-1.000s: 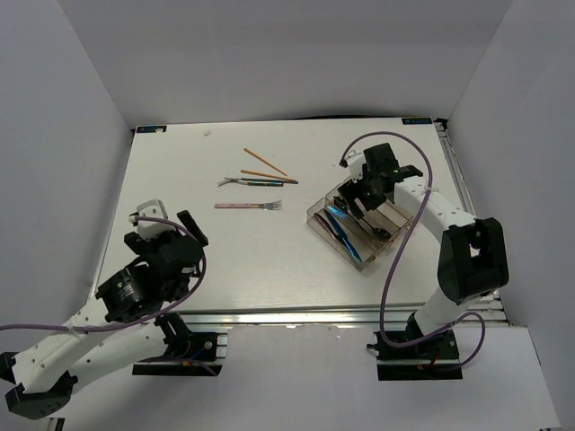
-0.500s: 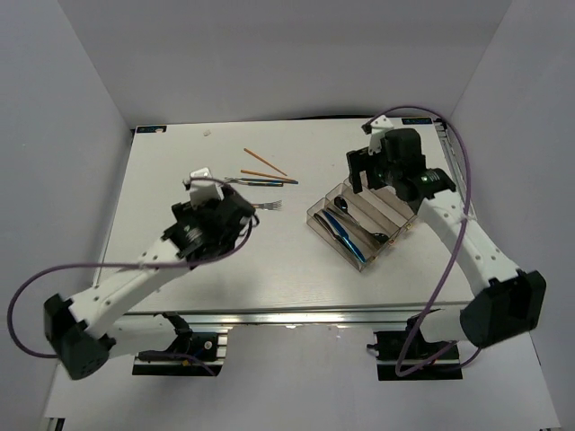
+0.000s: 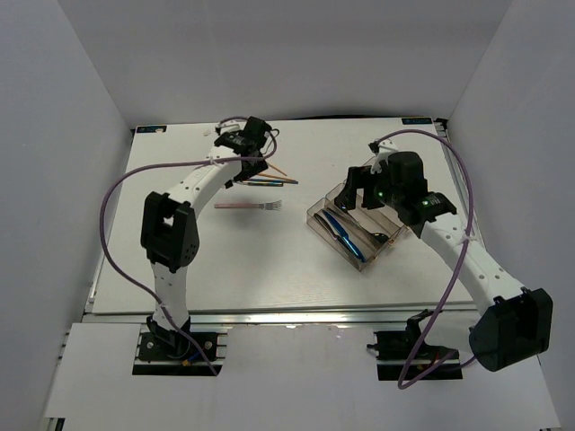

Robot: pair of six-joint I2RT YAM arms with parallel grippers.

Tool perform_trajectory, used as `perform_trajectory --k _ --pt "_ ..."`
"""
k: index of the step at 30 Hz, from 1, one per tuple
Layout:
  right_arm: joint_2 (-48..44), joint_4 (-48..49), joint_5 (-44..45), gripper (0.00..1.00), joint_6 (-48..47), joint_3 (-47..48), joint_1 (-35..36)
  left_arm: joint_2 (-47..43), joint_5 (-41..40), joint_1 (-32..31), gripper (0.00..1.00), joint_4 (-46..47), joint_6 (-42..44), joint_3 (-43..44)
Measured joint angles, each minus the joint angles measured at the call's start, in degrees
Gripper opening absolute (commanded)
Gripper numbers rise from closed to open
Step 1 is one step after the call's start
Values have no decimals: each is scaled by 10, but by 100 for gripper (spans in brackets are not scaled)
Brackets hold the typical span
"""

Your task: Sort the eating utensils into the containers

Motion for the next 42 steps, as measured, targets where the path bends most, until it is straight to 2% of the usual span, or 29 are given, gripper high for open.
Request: perform_trajectory --k 3,8,15,24,25,26,31,33,34,35,39,42 --pt "-19 -6 1 89 13 -8 0 35 -10 19 84 -58 -56 31" --pt "-51 -14 11 89 25 -26 0 43 -33 36 82 -148 -188 37" --pt "-56 -14 -13 89 33 -48 0 73 13 32 80 -125 -284 7" --pt "-71 -14 -52 90 37 -57 8 124 47 32 75 -65 -320 -40" --pt "-72 -14 -53 89 37 -57 9 124 46 32 54 -62 -323 -44" --pt "-73 -14 -54 89 37 -58 10 122 45 32 43 -58 -329 -48" --pt "-77 -14 -63 89 37 -58 13 75 45 32 30 -8 -336 -129" --pt "-77 -14 -66 89 37 -58 13 51 47 32 12 20 -342 -168" --pt "-77 -13 -68 89 38 -58 14 39 48 32 12 36 -345 -188" --pt "-77 -12 -73 89 38 -59 15 25 50 32 0 57 -346 -210" --pt "-76 17 -105 89 42 -72 20 -30 57 29 0 124 -334 -294" --pt "-62 58 -143 89 56 -103 38 -71 64 8 0 163 -291 -349"
